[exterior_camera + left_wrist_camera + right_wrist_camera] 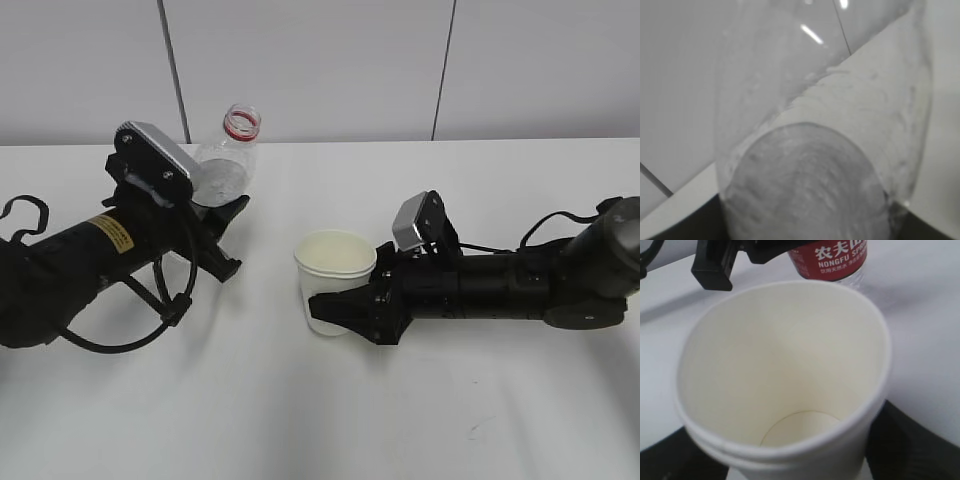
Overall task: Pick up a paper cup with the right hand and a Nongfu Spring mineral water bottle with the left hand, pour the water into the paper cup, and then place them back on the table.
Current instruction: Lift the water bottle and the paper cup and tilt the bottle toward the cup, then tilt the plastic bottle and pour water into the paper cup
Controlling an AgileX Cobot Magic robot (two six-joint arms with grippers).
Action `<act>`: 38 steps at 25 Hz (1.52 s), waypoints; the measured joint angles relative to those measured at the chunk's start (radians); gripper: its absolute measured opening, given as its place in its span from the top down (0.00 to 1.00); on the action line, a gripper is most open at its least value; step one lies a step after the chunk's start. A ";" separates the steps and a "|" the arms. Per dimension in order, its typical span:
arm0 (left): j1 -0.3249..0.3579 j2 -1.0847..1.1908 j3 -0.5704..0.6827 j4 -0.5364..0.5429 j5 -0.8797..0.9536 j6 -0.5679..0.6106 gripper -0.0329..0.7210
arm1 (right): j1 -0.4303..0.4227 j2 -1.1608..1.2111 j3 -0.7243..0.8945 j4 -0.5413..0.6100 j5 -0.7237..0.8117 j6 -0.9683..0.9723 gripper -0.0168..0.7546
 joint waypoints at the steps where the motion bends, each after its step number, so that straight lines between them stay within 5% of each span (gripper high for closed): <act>1: 0.000 -0.013 0.000 -0.002 0.015 0.029 0.49 | 0.006 0.000 -0.009 -0.008 0.008 0.007 0.28; 11: 0.000 -0.097 0.000 -0.023 0.089 0.295 0.49 | 0.031 0.000 -0.041 -0.033 0.021 0.031 0.28; 38: -0.024 -0.099 0.000 -0.168 0.098 0.796 0.49 | 0.090 0.000 -0.133 -0.042 0.025 0.107 0.28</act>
